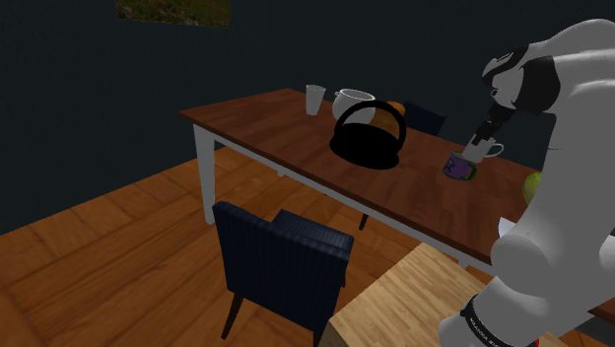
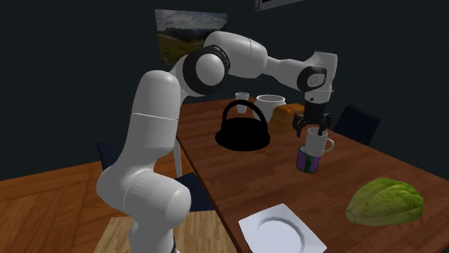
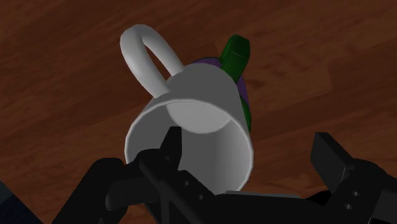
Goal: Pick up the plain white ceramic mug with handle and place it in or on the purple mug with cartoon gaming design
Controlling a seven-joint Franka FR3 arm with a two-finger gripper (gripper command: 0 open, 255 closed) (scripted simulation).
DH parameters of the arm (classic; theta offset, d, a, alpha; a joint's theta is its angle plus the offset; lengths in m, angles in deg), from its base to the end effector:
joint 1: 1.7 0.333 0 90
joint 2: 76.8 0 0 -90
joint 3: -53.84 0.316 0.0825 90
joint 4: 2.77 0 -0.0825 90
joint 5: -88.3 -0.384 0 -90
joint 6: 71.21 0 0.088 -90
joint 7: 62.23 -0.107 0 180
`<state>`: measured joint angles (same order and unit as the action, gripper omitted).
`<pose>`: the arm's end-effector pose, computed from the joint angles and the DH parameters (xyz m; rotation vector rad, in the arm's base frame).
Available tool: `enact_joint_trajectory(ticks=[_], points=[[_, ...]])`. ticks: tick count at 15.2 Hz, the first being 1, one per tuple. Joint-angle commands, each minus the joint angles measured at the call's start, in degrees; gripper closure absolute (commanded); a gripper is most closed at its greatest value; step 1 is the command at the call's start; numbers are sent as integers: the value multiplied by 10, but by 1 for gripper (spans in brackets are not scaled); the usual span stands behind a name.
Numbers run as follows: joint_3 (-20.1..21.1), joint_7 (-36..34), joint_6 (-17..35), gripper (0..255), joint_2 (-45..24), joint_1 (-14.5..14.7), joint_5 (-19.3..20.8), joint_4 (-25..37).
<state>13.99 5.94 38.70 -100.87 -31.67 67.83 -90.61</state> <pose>0.3140 -0.5917 0.4642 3.1003 -0.1371 0.1480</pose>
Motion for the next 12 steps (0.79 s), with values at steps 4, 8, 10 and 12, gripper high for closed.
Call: enact_joint_trajectory(ticks=[4,8,10,12], points=[[-7,-10,-64,0,14,-5,13,54],[-7,-10,-64,0,14,-5,13,54],[-7,-10,-64,0,14,-5,13,54],[-7,-10,-64,0,14,-5,13,54]])
